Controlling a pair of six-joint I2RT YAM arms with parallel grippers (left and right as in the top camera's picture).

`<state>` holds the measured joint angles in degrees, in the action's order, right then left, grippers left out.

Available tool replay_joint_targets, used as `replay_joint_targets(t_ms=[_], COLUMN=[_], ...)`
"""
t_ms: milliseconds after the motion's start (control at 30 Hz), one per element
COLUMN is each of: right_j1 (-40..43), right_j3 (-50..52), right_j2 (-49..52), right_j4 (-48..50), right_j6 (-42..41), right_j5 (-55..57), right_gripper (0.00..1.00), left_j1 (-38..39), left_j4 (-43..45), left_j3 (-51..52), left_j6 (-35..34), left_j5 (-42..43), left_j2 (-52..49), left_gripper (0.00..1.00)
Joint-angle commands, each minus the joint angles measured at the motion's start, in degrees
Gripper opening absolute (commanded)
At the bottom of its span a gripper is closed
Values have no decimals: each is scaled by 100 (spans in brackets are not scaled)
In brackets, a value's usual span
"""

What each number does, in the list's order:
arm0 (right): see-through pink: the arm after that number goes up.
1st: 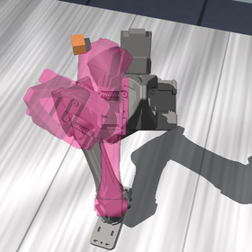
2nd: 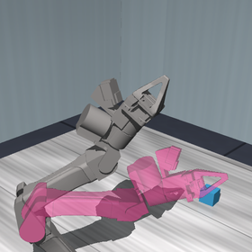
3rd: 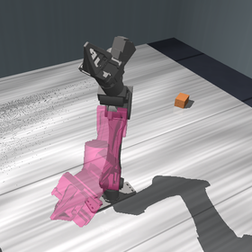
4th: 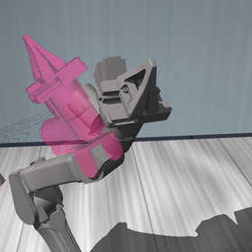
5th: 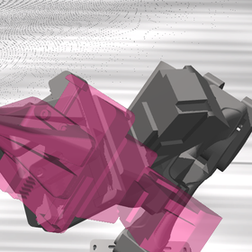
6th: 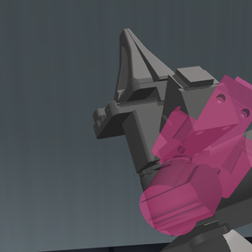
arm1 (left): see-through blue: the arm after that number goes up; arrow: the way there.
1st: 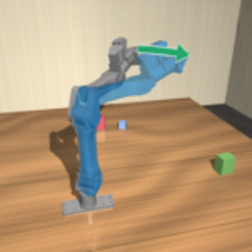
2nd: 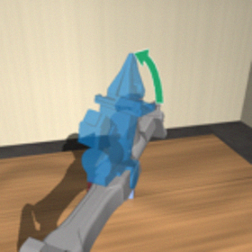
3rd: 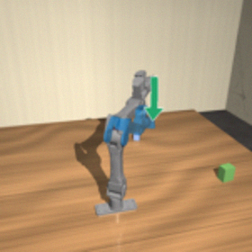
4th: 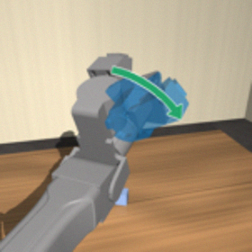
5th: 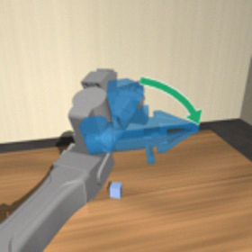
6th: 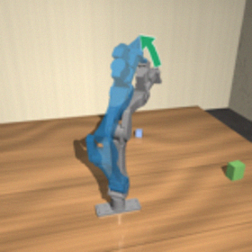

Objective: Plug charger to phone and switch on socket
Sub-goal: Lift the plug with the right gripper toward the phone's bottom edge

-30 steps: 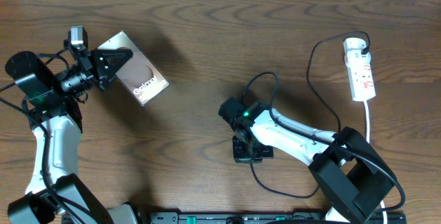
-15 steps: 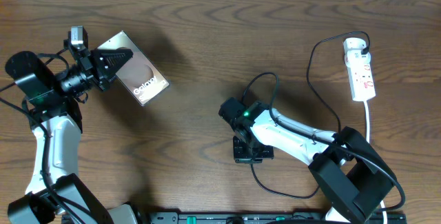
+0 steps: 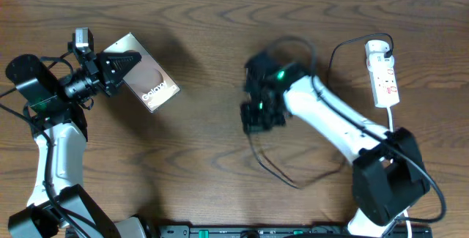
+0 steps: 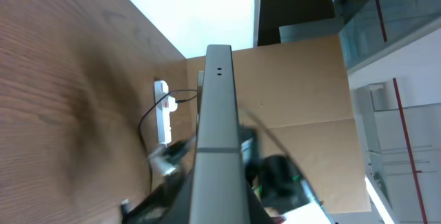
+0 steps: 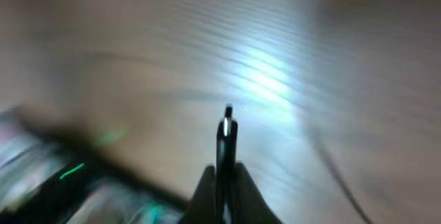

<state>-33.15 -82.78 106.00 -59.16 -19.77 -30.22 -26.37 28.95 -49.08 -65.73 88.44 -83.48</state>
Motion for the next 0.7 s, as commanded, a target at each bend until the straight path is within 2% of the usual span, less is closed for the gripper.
replay_joint_targets(t_ms=[0,100,267,433,667], right_j1=[262,455,542,457,326], right_j3=[-575,-793,-748,-741,-741], right_j2=[-2,-2,0,0,0], right_j4=[-164,-533,-1117,-1126,-826], right_j6=[2374,3530,5342,5847,5834], right_j5=[-2780,-3521,-3965,-3985,-4118], right_gripper=[1,1,1,1,1], left_j1=[-24,-24,-24,96,693], left_j4=[52,55,55,57,680], left_j3=[-83,-83,-83,-83,-85], left_j6=[63,85,168,168,160], left_j5=[160,160,160,160,160], left_j2=[96,96,96,96,96], left_gripper=[7,7,7,7,7])
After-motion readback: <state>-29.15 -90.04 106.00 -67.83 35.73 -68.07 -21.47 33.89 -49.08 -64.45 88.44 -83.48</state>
